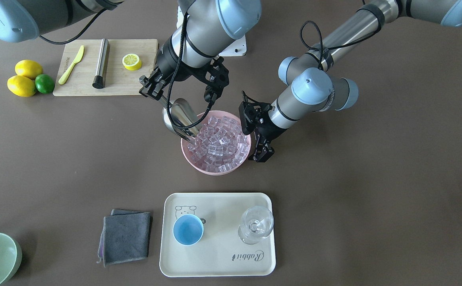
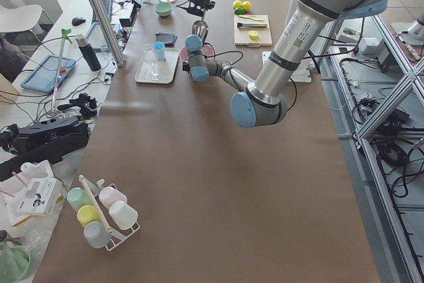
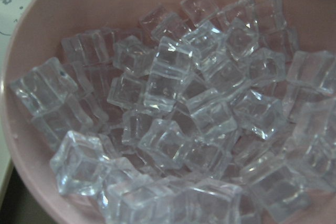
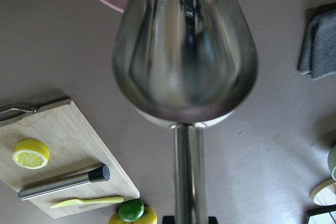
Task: Put ice in cup with scoop
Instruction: 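Lower the scoop with the right gripper into the ice cubes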
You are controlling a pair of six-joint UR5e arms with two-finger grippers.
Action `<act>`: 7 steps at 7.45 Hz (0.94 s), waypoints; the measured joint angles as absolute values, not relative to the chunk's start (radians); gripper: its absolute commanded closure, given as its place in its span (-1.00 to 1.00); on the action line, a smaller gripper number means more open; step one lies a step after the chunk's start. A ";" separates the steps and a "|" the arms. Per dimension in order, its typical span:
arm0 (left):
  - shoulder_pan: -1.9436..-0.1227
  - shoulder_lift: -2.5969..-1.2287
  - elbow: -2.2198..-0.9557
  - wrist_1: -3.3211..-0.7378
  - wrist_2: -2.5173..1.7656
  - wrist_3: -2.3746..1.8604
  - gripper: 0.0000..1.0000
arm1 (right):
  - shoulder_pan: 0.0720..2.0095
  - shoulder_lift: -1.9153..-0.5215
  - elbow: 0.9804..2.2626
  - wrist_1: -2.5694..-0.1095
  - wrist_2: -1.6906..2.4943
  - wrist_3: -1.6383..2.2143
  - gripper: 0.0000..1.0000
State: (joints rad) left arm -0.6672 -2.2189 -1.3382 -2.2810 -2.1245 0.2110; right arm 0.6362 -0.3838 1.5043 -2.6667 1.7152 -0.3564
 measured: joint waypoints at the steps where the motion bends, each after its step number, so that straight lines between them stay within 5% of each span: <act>1: -0.667 -2.218 -1.338 -2.282 -2.125 0.212 -0.98 | 0.622 -0.376 1.472 -2.651 1.705 -0.355 1.00; 7: -0.661 -2.207 -1.340 -2.287 -2.124 0.213 -0.99 | 0.578 -0.380 1.382 -2.559 1.653 -0.343 1.00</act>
State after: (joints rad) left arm -0.6608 -2.2065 -1.3403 -2.2869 -2.1243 0.2134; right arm 0.5782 -0.3795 1.3816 -2.5590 1.6533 -0.3426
